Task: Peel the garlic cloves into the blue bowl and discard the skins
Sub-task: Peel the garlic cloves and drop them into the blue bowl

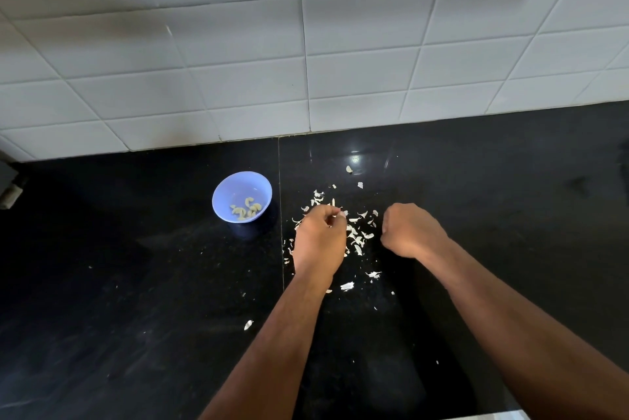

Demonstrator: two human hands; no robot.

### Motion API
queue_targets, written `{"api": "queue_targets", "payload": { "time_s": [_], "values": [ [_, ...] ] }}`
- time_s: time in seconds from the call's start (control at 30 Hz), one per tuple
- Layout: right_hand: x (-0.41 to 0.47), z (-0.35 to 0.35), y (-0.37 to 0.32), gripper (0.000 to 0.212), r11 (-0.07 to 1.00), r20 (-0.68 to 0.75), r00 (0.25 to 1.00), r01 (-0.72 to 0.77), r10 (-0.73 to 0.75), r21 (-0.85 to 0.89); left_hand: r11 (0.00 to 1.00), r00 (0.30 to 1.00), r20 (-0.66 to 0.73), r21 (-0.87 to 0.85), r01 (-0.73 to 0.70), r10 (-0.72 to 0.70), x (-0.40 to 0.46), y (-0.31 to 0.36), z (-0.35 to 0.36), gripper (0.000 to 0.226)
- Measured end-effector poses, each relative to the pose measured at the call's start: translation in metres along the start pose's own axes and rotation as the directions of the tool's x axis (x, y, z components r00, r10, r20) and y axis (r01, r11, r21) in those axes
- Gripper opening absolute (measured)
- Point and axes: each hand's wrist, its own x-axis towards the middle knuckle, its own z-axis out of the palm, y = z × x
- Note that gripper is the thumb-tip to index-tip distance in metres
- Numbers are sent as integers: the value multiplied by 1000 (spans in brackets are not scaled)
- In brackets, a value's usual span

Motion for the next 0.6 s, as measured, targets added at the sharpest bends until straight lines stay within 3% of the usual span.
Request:
{"api": "queue_targets", "payload": {
  "time_s": [0.1,0.17,0.23,0.3,0.37,0.5,0.6],
  "values": [
    [2,7,1,12,995,-17,1000,13,-11,103,994,997,51,-91,59,-54,-1,1,0,10],
    [0,8,2,14,922,-44,998,65,-53,382,970,980,143,-178,163,-138,0,1,0,13],
    [-8,10,-2,15,704,-53,995,97,-83,704,912,941,263,-293,287,-212,0,2,-3,15],
    [-15,11,-7,11,461,-48,993,94,-111,882,837,906,354,-401,372,-232,-1,5,-7,14],
    [-19,13,-12,13,287,-29,992,64,-124,956,765,884,399,-481,428,-244,-1,7,-10,11],
    [-22,18,-18,16,47,17,994,-12,-110,999,658,853,444,-560,503,-274,0,12,-13,12],
    [-25,20,-24,16,-30,27,992,-31,-121,999,637,853,442,-580,508,-278,-1,14,-15,12]
  ]
}}
